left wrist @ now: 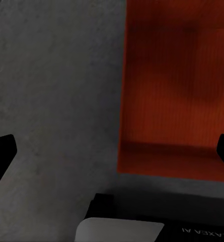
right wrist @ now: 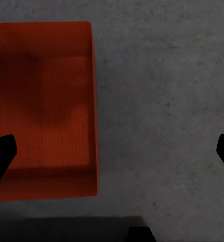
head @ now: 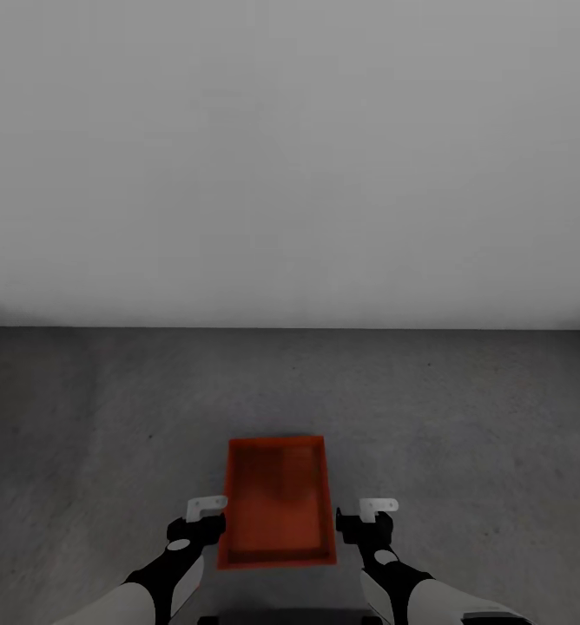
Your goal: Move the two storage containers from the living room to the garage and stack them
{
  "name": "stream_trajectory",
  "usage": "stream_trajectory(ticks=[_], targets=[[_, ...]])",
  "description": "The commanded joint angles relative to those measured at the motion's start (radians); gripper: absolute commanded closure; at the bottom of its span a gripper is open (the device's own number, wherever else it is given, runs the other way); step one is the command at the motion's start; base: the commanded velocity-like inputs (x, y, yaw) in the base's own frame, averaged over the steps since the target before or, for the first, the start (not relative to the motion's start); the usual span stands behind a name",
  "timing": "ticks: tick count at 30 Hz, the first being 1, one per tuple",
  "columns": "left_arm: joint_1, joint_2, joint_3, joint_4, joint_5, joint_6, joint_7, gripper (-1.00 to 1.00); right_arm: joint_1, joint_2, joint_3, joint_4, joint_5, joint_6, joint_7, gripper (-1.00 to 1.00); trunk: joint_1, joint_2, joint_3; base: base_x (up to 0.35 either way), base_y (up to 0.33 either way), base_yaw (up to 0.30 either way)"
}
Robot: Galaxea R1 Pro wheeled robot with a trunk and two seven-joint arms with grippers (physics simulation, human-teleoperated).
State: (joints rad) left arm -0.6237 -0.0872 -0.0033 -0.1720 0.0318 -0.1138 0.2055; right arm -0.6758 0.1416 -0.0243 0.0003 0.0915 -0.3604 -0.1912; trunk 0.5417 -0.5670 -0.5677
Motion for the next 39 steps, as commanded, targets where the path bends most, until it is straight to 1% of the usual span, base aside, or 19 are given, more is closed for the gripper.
stream_trajectory(ticks=[1, 6, 9, 16, 19, 39], targets=[[-0.001, 0.0, -0.001, 0.001, 0.003, -0.004, 0.003, -1.0, -0.001, 0.0, -0.003, 0.001, 0.01, -0.002, -0.007, -1.0, 0.0, -0.001, -0.001, 0.0, 0.0, 0.0], [0.0, -0.001, 0.0, 0.002, 0.005, -0.003, 0.003, -1.0, -0.001, 0.0, -0.003, 0.001, 0.01, -0.002, -0.007, -1.0, 0.0, -0.001, -0.001, -0.023, 0.0, 0.0], [-0.001, -0.002, 0.0, 0.003, 0.007, -0.003, 0.003, -1.0, -0.001, 0.0, -0.002, 0.001, 0.01, -0.002, -0.007, -1.0, 0.0, -0.001, -0.001, -0.172, 0.0, 0.0], [0.0, -0.002, 0.0, 0.003, 0.044, -0.002, 0.003, -1.0, -0.001, 0.0, -0.003, 0.001, 0.01, -0.002, -0.007, -1.0, 0.0, -0.001, -0.001, -0.314, 0.0, 0.0], [-0.001, -0.002, 0.0, 0.003, 0.052, -0.001, 0.003, -1.0, -0.001, 0.0, -0.003, 0.001, 0.01, -0.002, -0.007, -1.0, 0.0, -0.001, -0.001, -0.341, 0.0, 0.0], [-0.001, -0.001, 0.0, 0.003, 0.056, -0.001, 0.003, -1.0, -0.001, 0.0, -0.003, 0.001, 0.01, -0.002, -0.007, -1.0, 0.0, -0.001, -0.001, -0.328, 0.0, 0.0]])
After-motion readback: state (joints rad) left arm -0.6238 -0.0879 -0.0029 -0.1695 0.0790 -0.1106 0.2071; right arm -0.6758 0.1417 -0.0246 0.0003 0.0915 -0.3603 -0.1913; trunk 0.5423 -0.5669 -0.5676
